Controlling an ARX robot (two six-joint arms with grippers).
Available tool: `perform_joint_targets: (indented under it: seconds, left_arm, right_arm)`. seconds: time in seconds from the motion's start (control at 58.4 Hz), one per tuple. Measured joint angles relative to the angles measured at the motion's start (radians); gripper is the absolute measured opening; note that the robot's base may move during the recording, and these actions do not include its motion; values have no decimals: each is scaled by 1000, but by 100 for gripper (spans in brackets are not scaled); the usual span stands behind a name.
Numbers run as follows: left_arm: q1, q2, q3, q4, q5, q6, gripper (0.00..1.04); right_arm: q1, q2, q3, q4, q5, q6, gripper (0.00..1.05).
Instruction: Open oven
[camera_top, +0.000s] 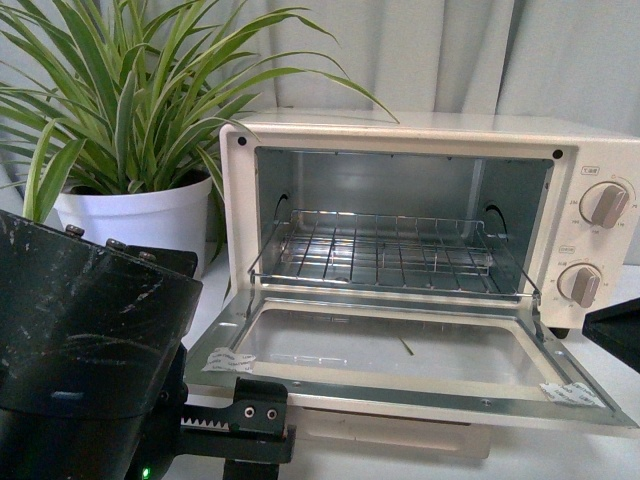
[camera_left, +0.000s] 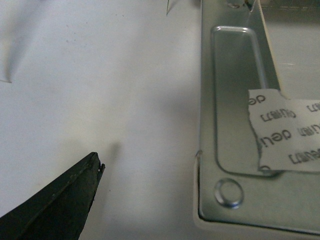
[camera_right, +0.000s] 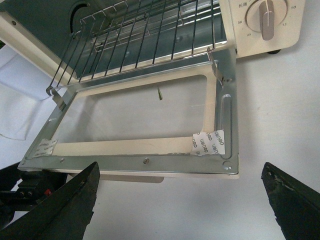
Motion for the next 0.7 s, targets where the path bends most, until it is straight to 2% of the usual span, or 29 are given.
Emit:
perform_joint_targets:
  seconds: [0.171, 0.394, 0.565, 0.702]
  left_arm:
    - [-8, -3, -33, 35, -13, 125, 98]
    - [-20, -68, -90, 60, 16, 179, 98]
    - [-60, -162, -186, 138, -16, 260, 98]
    - [-93, -263, -248, 137, -14, 284, 98]
  right_arm:
    - [-30, -5, -21, -6, -43, -19, 95]
    - [-87, -59, -60, -40, -133, -56, 95]
    - [-151, -142, -88, -93, -211, -105, 95]
    - [-179, -221, -113, -145, -248, -156, 95]
